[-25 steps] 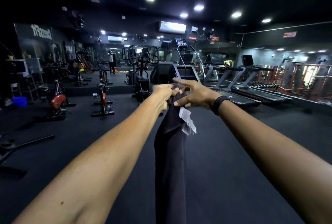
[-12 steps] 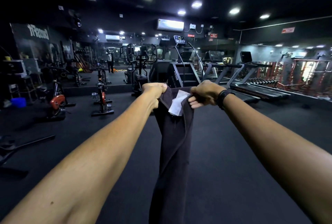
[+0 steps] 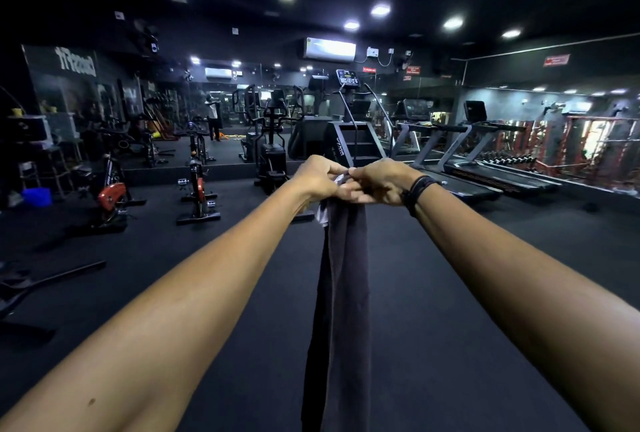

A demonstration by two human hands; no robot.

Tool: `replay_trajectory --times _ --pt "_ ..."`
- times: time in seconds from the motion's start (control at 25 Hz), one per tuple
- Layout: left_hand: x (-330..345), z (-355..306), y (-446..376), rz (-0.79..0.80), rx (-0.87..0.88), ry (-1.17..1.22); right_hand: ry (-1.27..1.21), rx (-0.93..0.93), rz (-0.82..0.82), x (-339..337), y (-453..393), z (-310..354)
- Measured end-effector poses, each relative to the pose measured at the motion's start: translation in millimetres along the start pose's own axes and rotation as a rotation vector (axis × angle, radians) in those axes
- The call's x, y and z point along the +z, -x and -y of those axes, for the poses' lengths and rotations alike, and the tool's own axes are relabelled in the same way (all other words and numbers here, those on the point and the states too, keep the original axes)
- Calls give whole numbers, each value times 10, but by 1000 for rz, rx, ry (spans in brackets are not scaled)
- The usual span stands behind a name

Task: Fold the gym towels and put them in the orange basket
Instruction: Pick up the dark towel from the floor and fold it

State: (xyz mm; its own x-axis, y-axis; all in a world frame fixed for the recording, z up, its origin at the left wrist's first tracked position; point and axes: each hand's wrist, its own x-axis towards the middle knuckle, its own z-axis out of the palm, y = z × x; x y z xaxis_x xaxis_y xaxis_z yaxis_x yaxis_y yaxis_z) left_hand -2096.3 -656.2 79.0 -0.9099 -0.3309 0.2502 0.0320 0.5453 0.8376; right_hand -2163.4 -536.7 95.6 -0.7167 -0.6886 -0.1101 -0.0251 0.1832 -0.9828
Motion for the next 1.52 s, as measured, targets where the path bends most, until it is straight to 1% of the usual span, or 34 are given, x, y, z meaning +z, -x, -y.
replay_trajectory --times 0.04,0.08,0.12,0.2,0.24,0.28,0.32,0.36,0.4,0.48,0.56,0.64,0.72,0.8,0.92,1.0,1.08,1.12,1.16,1.24,1.28,1.32,1.4,1.44,1.48,1.52 --pt "-52 2 -10 2 35 -199 43 -9 34 -5 -5 -26" --pt "-105 -14 -10 -11 64 -345 98 -46 29 -11 -8 -46" --pt "-151 -44 -1 -19 93 -426 163 -127 -20 -38 -30 -59" --pt "-238 -87 11 -57 146 -480 392 -415 -263 -168 -104 -88" --pt "-284 -106 19 -76 179 -473 524 -569 -349 -271 -155 -98" --pt "-327 -132 34 -87 209 -455 602 -683 -298 -365 -184 -101" --pt "-369 -151 39 -87 233 -428 648 -743 -152 -436 -208 -109" --pt "-405 -172 44 -78 250 -399 682 -750 -13 -470 -214 -125" --pt "-442 -192 44 -67 263 -370 723 -726 66 -484 -231 -145" --pt "-517 -221 44 -75 259 -323 861 -685 103 -482 -265 -175" --pt "-608 -220 49 -121 240 -334 1006 -617 12 -507 -311 -201" --pt "-728 -155 62 -209 217 -441 1006 -577 -129 -603 -308 -186" --pt "-862 -41 91 -329 158 -587 832 -592 -217 -695 -265 -143" --pt "-975 80 104 -420 74 -621 659 -624 -256 -715 -242 -99" --pt "-1089 170 105 -461 -31 -520 509 -681 -285 -565 -235 -50" --pt "-1136 198 126 -411 -70 -288 343 -676 -265 -503 -221 -41" --pt "-1166 197 177 -342 -90 -20 244 -637 -210 -501 -210 -20" --pt "-1178 201 184 -326 -92 74 192 -635 -181 -476 -175 -4" --pt "-1189 205 183 -330 -88 149 108 -648 -176 -441 -174 3" --pt "-1195 151 160 -363 -82 317 -138 -659 -167 -363 -125 25" --pt "-1202 98 134 -383 -81 391 -163 -610 -100 -333 -95 11" --pt "-1206 42 108 -399 -84 453 -36 -507 5 -301 -66 -38" --pt "-1235 -40 61 -429 -88 551 330 -238 235 -185 9 -197" --pt "-1274 -39 37 -448 -101 599 370 -199 272 -121 28 -242" --pt "-1314 -15 20 -476 -129 647 316 -227 256 -89 -4 -253" --pt "-1364 24 16 -509 -160 687 206 -268 245 -49 -20 -218"
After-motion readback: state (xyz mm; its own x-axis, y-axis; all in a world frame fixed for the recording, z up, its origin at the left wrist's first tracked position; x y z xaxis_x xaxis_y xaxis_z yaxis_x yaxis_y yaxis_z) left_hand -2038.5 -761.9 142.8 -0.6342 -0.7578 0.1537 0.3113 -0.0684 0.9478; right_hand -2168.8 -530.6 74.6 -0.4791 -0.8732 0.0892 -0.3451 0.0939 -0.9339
